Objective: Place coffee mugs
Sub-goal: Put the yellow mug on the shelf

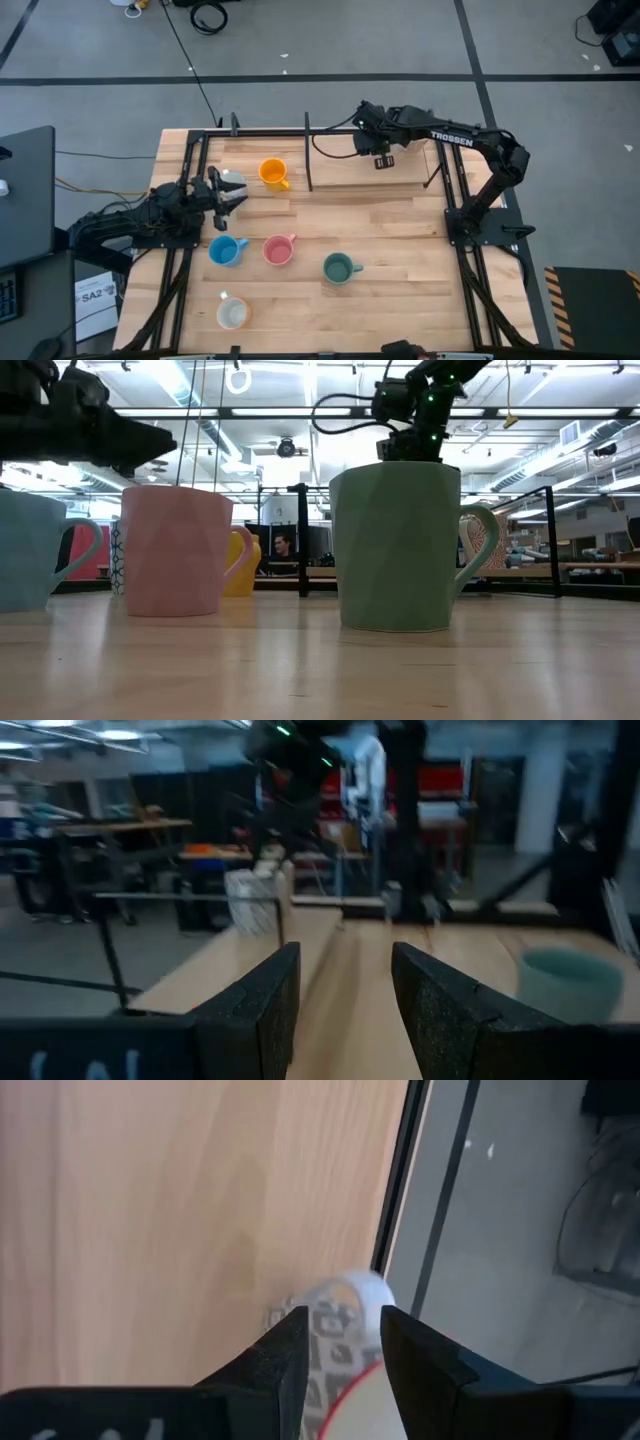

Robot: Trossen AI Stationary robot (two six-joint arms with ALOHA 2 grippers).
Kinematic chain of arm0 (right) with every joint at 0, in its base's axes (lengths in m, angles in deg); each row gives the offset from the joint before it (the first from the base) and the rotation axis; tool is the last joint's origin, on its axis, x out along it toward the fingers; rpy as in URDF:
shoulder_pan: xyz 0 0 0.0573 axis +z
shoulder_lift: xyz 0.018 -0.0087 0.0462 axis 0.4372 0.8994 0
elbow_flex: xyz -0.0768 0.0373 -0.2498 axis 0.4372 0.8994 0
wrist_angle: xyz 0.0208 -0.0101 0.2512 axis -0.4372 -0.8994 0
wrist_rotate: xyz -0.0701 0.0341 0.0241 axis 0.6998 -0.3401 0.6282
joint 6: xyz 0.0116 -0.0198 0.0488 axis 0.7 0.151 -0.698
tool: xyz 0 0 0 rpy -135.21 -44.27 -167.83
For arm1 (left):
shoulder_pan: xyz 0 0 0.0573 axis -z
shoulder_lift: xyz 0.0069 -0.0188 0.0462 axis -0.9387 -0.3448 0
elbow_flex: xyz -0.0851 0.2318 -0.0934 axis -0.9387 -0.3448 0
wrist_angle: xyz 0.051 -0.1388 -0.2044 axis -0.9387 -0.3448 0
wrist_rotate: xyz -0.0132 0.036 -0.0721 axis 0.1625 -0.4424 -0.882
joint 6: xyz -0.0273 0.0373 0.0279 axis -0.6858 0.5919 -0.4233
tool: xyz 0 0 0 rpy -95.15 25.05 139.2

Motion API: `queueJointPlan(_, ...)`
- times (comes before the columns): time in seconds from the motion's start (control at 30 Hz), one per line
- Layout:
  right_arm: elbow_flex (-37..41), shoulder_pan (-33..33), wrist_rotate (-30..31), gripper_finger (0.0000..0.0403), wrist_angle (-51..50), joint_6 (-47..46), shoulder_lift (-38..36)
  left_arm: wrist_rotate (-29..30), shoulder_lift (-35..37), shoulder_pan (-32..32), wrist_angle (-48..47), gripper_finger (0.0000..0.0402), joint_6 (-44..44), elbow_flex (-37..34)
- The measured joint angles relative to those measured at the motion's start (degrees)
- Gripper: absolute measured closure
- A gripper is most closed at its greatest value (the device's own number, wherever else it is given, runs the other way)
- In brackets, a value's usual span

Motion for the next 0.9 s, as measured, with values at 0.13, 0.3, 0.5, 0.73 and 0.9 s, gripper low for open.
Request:
queueJointPlan(0.13,0.0,2.9,0.0,0.027,1.1,-0.9,0.0,3.0,-0.1,0.0,1.7,0.0235,-1.4,0.4)
queueJointPlan(0.3,0.0,6.6,-0.1,0.027,1.1,-0.9,0.0,4.4,-4.3,0.0,2.1,0.0235,-1.4,4.1)
queueJointPlan(0.5,0.0,9.8,-0.1,0.027,2.5,-0.9,0.0,4.6,-16.9,0.0,0.9,0.0235,-1.4,11.4)
queueJointPlan(0.73,0.0,11.4,-2.2,0.027,5.3,-0.9,0.0,4.7,-37.0,0.0,-9.3,0.0235,0.2,25.3)
queueJointPlan(0.9,0.0,11.7,-3.7,0.027,5.4,-0.9,0.0,4.9,-49.1,0.0,-19.7,0.0235,0.2,35.5)
